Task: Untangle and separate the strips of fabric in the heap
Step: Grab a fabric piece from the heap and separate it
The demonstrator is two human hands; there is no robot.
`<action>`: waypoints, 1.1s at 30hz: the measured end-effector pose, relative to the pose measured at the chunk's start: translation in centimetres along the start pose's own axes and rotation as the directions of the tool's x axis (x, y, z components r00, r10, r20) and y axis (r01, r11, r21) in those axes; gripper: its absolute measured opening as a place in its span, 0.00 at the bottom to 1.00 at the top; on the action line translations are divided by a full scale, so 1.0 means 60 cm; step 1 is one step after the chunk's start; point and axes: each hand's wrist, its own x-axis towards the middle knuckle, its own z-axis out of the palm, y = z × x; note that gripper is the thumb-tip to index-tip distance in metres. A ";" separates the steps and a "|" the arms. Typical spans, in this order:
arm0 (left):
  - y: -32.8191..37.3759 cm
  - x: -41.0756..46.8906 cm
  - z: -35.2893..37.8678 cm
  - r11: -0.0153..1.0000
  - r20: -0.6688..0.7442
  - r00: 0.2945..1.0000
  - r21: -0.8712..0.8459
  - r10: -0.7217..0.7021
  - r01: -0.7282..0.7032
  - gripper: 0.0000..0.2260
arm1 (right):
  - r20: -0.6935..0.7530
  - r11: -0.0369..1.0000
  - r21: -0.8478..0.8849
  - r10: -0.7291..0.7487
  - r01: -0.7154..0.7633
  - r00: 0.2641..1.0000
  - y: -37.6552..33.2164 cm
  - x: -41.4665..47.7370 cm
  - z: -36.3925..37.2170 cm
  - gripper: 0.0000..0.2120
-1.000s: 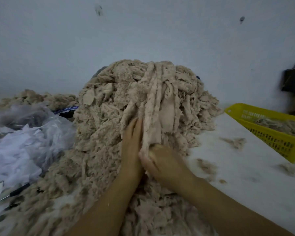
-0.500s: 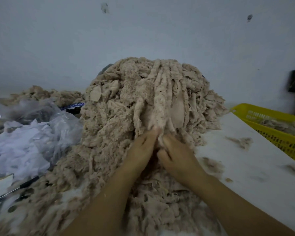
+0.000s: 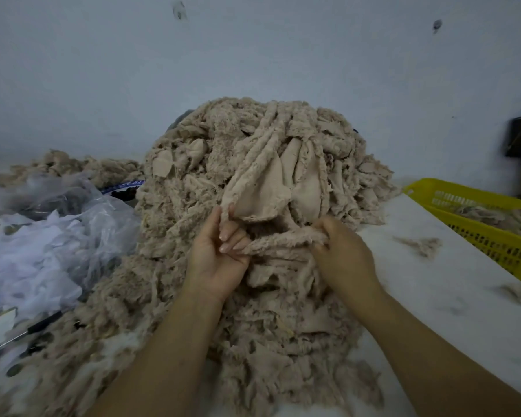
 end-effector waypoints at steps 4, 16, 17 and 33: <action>0.008 0.000 -0.009 0.996 -0.035 0.999 -0.078 0.031 -0.033 0.08 | -0.124 0.990 0.108 0.099 -0.086 0.987 0.015 0.005 -0.006 0.09; -0.034 -0.018 0.013 0.884 0.076 0.985 0.457 -0.152 0.102 0.33 | 0.059 0.850 0.521 0.059 -0.081 0.997 -0.027 -0.010 0.001 0.13; -0.044 -0.019 0.015 0.805 0.074 0.985 0.588 -0.159 0.085 0.34 | 0.055 0.855 0.514 0.050 -0.071 0.997 -0.029 -0.012 0.002 0.13; -0.055 -0.010 0.016 0.820 -0.141 0.988 0.572 0.062 0.030 0.07 | -0.061 0.878 0.468 0.142 -0.097 0.988 -0.023 -0.013 0.017 0.19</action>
